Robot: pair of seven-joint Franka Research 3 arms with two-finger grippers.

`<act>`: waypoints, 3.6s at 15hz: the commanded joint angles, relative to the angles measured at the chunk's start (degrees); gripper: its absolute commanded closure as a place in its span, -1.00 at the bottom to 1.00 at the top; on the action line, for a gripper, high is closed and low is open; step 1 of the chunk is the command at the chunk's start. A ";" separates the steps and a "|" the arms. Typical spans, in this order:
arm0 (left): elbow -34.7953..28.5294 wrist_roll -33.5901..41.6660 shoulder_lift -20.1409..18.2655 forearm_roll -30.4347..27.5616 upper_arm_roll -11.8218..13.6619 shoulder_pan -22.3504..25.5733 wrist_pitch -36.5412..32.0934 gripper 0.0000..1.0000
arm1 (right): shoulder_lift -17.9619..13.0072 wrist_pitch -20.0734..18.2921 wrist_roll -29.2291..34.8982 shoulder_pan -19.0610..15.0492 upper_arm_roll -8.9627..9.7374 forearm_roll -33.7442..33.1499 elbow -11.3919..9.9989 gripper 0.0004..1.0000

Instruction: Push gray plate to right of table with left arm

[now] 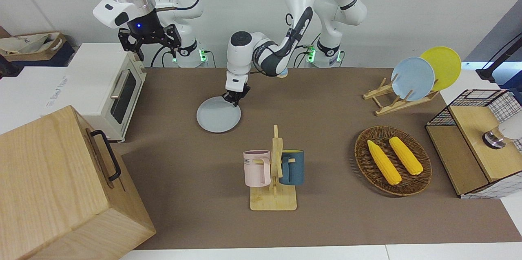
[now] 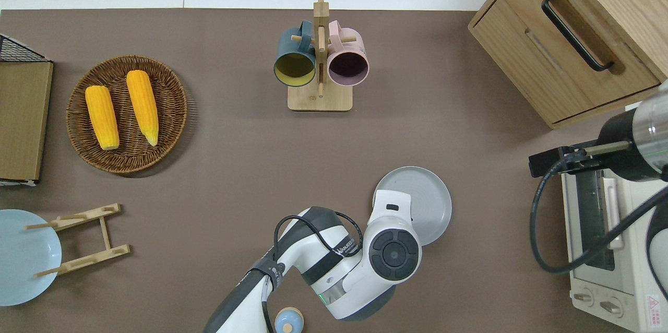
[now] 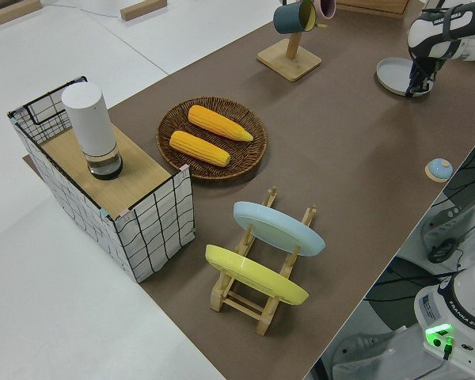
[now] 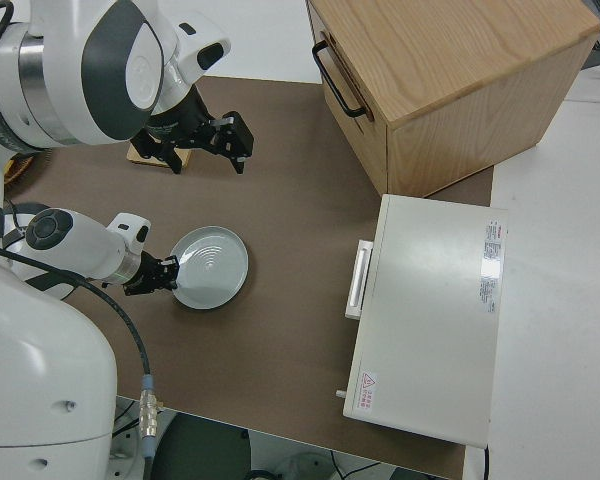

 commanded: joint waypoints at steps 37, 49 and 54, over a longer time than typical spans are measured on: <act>16.02 -2.08 8.07 6.95 0.96 -4.98 -12.89 -0.95 | -0.35 -0.60 -0.06 -0.67 0.30 0.58 0.07 -0.97; 16.11 17.34 0.25 6.42 1.04 1.26 -26.87 -0.97 | -0.35 -0.60 -0.15 -0.67 0.30 0.58 0.07 -0.97; 16.02 28.76 -4.93 5.55 0.87 6.79 -33.46 -0.97 | -0.35 -0.69 -0.15 -0.67 0.30 0.58 -0.02 -0.97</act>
